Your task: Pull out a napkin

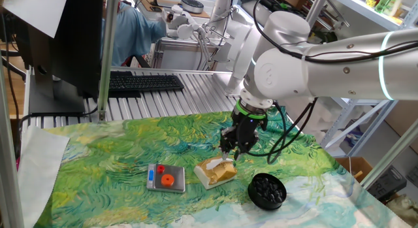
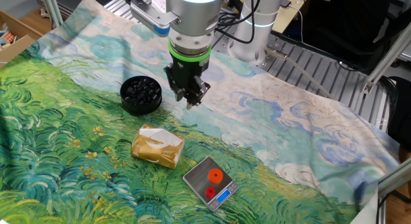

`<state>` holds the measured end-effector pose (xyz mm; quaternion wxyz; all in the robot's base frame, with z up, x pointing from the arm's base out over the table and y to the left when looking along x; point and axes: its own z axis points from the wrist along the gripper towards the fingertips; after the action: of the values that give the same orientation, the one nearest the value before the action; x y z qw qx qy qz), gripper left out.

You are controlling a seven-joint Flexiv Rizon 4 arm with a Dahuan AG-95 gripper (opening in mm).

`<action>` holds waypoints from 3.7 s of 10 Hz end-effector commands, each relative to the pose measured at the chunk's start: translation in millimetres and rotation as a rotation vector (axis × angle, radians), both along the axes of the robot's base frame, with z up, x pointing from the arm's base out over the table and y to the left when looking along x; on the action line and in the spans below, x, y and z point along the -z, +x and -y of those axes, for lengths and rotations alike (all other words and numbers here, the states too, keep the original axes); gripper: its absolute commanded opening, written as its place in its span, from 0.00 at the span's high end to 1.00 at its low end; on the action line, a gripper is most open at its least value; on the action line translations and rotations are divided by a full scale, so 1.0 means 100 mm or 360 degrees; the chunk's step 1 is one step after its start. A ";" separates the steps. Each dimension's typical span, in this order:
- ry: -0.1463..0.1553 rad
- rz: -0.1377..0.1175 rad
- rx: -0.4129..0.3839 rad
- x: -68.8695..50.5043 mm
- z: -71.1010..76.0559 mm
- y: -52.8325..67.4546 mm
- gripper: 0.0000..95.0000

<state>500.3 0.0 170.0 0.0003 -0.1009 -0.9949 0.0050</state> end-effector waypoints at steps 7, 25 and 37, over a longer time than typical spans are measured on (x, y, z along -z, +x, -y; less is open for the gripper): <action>0.0001 0.0000 0.0024 0.00 0.00 0.00 1.00; 0.0220 0.0022 0.0811 -0.01 -0.01 0.01 1.00; 0.0281 0.0106 0.1312 -0.07 -0.01 0.17 1.00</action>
<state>516.6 0.6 178.2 -0.0116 -0.4778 -0.8771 -0.0473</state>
